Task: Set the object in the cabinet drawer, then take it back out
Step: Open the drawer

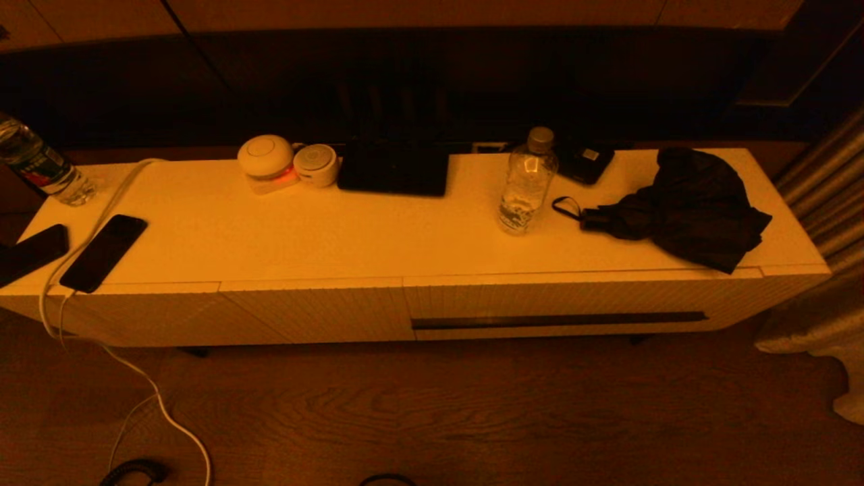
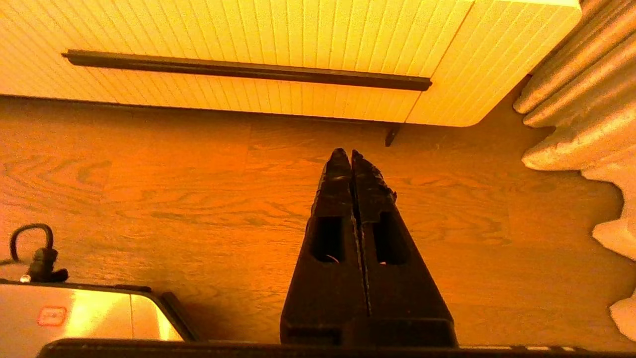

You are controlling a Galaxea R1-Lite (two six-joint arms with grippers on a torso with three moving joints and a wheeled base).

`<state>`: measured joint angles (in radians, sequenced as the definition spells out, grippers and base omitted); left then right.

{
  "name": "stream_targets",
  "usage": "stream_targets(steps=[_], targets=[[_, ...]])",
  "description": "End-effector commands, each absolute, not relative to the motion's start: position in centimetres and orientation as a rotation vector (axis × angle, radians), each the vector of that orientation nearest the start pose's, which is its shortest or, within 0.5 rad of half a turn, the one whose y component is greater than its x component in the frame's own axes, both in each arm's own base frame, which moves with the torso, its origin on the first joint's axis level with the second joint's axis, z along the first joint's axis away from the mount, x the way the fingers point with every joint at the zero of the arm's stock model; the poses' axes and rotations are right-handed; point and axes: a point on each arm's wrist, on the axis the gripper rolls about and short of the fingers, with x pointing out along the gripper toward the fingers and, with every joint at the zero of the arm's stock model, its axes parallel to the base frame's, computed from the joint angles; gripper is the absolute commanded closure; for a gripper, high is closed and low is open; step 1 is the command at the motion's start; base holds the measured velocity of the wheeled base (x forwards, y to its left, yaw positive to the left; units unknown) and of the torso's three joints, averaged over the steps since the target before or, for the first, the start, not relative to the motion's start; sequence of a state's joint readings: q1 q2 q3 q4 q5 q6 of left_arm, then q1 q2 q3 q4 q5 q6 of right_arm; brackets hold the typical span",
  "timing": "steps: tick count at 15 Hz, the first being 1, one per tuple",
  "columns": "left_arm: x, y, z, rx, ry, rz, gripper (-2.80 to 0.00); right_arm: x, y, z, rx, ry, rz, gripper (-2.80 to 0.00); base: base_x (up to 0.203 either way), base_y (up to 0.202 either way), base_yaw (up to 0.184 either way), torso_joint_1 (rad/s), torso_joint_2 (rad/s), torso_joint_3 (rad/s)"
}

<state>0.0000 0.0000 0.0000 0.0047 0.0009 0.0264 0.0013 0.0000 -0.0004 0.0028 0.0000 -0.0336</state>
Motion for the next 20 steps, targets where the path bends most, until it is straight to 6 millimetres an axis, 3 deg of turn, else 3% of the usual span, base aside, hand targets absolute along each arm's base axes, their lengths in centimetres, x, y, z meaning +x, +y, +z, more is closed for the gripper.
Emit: stream_targets(steps=[1,3,7,9,12,15,18,20], targets=[[-2.3,0.0,7.5,0.026,0.005,0.001,0.0,-2.4,0.0,7.9,-0.038,-0.016,0.001,0.0,0.0,0.0,0.0,0.0,0.0,0.0],[-2.3,0.0,7.5,0.026,0.005,0.001,0.0,-2.9,0.0,9.3,-0.042,-0.035,0.012,0.0,0.0,0.0,0.0,0.0,0.0,0.0],[-2.3,0.0,7.5,0.026,0.005,0.001,0.0,-5.6,0.1,15.9,-0.157,-0.104,0.058,0.0,0.0,0.0,0.0,0.0,0.0,0.0],[-2.3,0.0,7.5,0.026,0.005,0.001,0.0,-4.9,0.2,19.2,-0.244,-0.081,0.09,0.0,0.0,0.0,0.0,0.0,0.0,0.0],[-2.3,0.0,7.5,0.026,0.005,0.001,0.0,-1.5,0.3,24.4,-0.387,-0.004,0.123,0.0,0.0,0.0,0.0,0.0,0.0,0.0],[-2.3,0.0,7.5,0.026,0.005,0.001,0.0,3.5,0.3,28.4,-0.605,0.065,0.16,0.0,0.0,0.0,0.0,0.0,0.0,0.0],[-2.3,0.0,7.5,0.026,0.005,0.001,0.0,8.9,0.4,28.9,-0.913,0.166,0.252,0.0,0.0,0.0,0.0,0.0,0.0,0.0],[-2.3,0.0,7.5,0.026,0.005,0.001,0.0,11.5,0.8,27.1,-1.128,0.235,0.371,0.0,0.0,0.0,0.0,0.0,0.0,0.0]])
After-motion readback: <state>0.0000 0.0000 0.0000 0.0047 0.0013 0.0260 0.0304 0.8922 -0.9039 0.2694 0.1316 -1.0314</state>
